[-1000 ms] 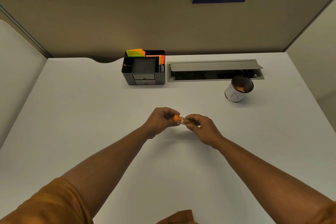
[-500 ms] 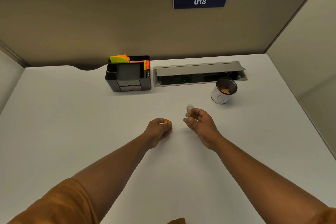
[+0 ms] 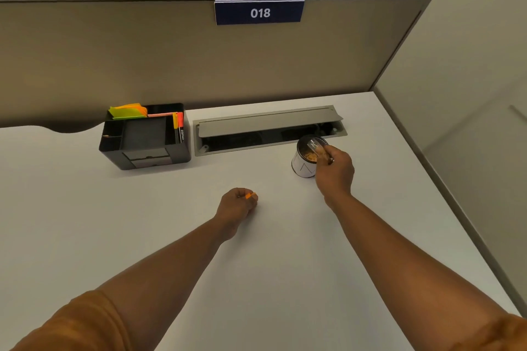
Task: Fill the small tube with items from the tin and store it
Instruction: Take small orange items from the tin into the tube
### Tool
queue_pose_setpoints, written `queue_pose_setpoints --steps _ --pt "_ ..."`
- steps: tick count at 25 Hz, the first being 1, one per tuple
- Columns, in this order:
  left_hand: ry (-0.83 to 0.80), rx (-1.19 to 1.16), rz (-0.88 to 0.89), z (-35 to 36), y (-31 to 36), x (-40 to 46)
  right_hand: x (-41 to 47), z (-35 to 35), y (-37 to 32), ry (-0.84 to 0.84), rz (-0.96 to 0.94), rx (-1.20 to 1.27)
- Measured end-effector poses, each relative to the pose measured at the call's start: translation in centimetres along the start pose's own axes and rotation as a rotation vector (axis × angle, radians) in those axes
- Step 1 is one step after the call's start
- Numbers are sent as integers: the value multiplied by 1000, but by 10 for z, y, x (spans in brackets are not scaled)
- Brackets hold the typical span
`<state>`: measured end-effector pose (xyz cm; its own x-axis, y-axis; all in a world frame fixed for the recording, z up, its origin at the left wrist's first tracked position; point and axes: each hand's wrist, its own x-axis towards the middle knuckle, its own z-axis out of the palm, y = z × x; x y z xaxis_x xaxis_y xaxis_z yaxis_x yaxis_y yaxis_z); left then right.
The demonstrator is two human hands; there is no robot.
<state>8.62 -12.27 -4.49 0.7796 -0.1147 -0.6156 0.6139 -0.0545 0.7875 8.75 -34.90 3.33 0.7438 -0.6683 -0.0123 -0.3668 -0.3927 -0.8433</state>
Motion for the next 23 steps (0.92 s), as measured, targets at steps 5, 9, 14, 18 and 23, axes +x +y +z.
queue_pose_setpoints --steps 5,9,14,18,23 --pt "84 8 32 10 0 16 21 3 5 -24 -44 -105" --pt "96 9 33 9 -3 19 26 3 5 -27 -83 -38" --pt "86 -22 36 8 -5 20 29 6 5 -11 -178 -52" --pt "68 -37 37 7 -6 19 32 4 4 -24 -246 -74" --pt "52 -49 35 6 -6 19 36 5 4 -38 -305 -162"
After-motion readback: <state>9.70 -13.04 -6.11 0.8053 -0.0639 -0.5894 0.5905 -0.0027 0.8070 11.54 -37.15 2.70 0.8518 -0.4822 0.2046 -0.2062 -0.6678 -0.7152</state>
